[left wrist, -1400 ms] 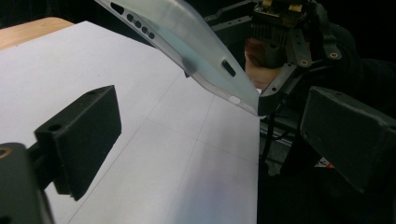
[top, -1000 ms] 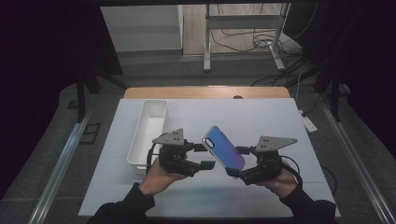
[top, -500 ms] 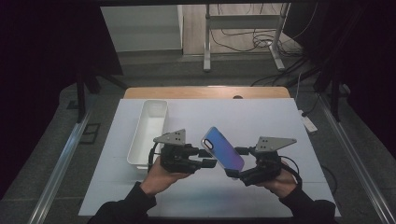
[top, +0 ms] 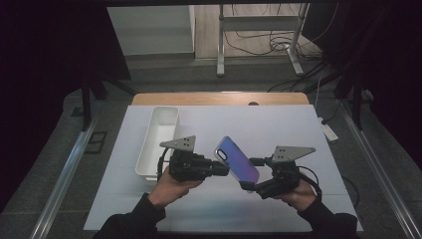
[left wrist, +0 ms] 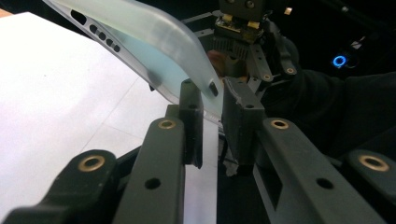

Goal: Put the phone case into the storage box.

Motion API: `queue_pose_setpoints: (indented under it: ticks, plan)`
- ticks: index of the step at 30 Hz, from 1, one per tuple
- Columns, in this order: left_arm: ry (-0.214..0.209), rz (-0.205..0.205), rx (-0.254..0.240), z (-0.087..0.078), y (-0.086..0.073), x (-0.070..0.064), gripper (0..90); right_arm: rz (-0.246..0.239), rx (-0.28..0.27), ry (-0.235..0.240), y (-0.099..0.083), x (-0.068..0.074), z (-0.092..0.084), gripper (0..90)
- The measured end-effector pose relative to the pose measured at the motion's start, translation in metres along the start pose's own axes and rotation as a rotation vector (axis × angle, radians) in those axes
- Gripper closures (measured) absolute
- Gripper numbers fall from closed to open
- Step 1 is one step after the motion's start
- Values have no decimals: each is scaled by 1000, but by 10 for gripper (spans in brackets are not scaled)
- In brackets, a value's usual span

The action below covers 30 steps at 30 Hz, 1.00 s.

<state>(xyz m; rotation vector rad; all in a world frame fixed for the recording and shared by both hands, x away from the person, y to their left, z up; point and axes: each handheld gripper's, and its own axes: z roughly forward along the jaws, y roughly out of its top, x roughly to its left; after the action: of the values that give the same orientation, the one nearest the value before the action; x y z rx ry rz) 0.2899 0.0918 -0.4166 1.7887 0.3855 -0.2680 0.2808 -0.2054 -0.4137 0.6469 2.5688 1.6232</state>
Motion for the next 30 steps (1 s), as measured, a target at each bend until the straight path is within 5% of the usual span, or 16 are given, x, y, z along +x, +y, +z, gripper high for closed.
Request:
queue_pose_setpoints:
  ticks: [9,15,30]
  plan:
    - [-62,2,15,1,-2,3,841,-10,23,27,-3,-2,4,166]
    - [-107,21,13,3,-3,3,872,4,25,89,-6,-7,7,162]
    - [-11,14,31,0,-4,4,887,62,23,65,-9,-18,4,125]
